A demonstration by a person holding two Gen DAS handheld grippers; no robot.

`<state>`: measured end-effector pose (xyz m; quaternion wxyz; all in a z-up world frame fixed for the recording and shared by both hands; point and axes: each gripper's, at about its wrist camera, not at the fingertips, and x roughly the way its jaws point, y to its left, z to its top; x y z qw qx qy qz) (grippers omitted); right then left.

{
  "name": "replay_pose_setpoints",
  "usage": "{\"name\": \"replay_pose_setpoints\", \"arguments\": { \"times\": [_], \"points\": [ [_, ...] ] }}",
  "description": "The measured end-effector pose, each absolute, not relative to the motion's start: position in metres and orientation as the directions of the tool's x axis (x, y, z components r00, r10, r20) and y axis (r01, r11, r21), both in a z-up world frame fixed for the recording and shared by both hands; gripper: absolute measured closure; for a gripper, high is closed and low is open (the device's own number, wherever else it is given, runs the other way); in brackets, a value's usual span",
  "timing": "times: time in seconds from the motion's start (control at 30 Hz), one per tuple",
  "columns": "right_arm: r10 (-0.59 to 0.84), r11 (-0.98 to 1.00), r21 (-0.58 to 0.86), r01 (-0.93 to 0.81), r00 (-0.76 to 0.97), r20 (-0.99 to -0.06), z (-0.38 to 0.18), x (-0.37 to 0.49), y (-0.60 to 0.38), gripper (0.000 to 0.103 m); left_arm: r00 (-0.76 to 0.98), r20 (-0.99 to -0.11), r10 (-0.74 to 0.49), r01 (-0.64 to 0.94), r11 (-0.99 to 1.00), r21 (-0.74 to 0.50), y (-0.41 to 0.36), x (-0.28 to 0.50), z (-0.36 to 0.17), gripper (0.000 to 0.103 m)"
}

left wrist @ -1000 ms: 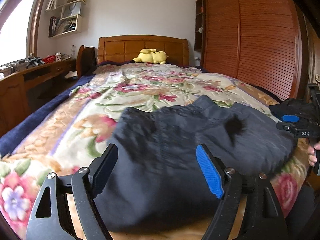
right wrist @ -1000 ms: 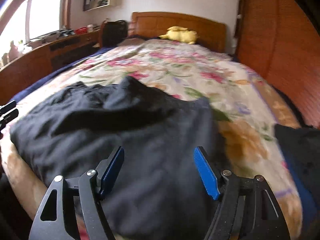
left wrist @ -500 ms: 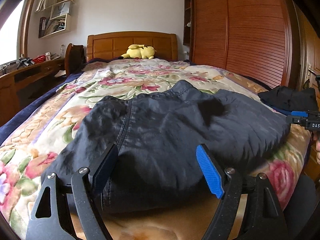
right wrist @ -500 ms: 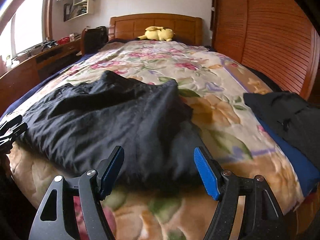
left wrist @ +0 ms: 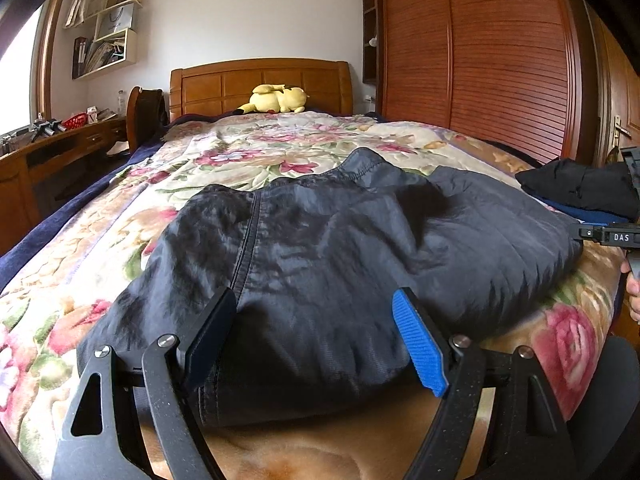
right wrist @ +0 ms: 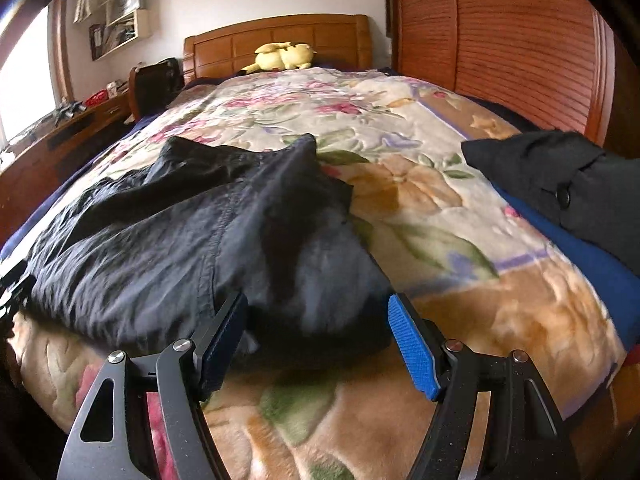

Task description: Fold large clothes

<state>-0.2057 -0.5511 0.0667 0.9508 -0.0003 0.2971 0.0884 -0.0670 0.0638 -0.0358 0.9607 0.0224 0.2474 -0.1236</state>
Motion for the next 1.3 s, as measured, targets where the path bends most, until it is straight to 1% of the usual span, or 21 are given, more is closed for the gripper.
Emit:
{"name": "replay_pose_setpoints", "arguments": {
  "times": [0.1,0.27,0.4,0.67,0.77,0.8,0.87,0.9,0.93,0.97,1.03,1.07,1.1,1.2,1.3],
  "points": [
    [0.150,0.988,0.064,-0.139,0.798,-0.584,0.061,-0.198,-0.556,0.023,0.845,-0.483,-0.228,0.250,0.968,-0.020,0.064,-0.066,-0.036,0.022],
    [0.205,0.979,0.146,-0.146,0.755,-0.623,0.051,-0.187,-0.562,0.022,0.842,-0.490,-0.227,0.251,0.968,-0.018,0.063,-0.065,-0.036,0.022],
    [0.201,0.980,0.128,-0.155,0.760,-0.618,0.049,-0.188,-0.557,0.022,0.841,-0.492,-0.226,0.252,0.968,-0.015,0.062,-0.065,-0.037,0.022],
    [0.253,0.967,0.186,-0.174,0.728,-0.637,0.042,-0.180,-0.560,0.022,0.839,-0.495,-0.224,0.252,0.968,-0.011,0.062,-0.062,-0.037,0.022],
    [0.307,0.951,0.237,-0.199,0.710,-0.634,0.043,-0.177,-0.563,0.036,0.841,-0.493,-0.224,0.251,0.968,-0.011,0.062,-0.063,-0.036,0.022],
    [0.319,0.947,0.244,-0.210,0.707,-0.631,0.042,-0.178,-0.562,0.043,0.842,-0.490,-0.225,0.251,0.968,-0.012,0.062,-0.063,-0.036,0.022],
    [0.317,0.948,0.224,-0.225,0.711,-0.628,0.044,-0.180,-0.559,0.051,0.846,-0.478,-0.235,0.258,0.966,-0.018,0.063,-0.066,-0.034,0.022],
    [0.321,0.947,0.219,-0.235,0.711,-0.625,0.044,-0.182,-0.556,0.058,0.848,-0.473,-0.241,0.261,0.965,-0.024,0.063,-0.068,-0.032,0.022],
    [0.320,0.947,0.210,-0.241,0.713,-0.624,0.044,-0.183,-0.555,0.063,0.848,-0.467,-0.250,0.267,0.963,-0.029,0.064,-0.070,-0.030,0.022],
    [0.314,0.949,0.196,-0.246,0.717,-0.622,0.045,-0.185,-0.554,0.065,0.849,-0.464,-0.254,0.271,0.962,-0.032,0.063,-0.072,-0.029,0.022],
    [0.310,0.950,0.184,-0.251,0.727,-0.612,0.046,-0.186,-0.554,0.075,0.850,-0.456,-0.265,0.279,0.959,-0.038,0.062,-0.076,-0.027,0.022],
    [0.308,0.951,0.184,-0.247,0.733,-0.607,0.046,-0.187,-0.557,0.078,0.848,-0.456,-0.271,0.286,0.957,-0.038,0.061,-0.077,-0.028,0.022],
    [0.310,0.951,0.192,-0.243,0.739,-0.598,0.048,-0.188,-0.560,0.085,0.844,-0.464,-0.269,0.289,0.957,-0.029,0.059,-0.078,-0.030,0.022],
    [0.328,0.944,0.212,-0.251,0.757,-0.565,0.057,-0.187,-0.563,0.090,0.839,-0.486,-0.243,0.290,0.957,0.020,0.052,-0.075,-0.035,0.022],
    [0.343,0.939,0.215,-0.269,0.789,-0.510,0.075,-0.197,-0.564,0.092,0.822,-0.509,-0.254,0.294,0.956,-0.002,0.055,-0.069,-0.039,0.022]
  ]
}}
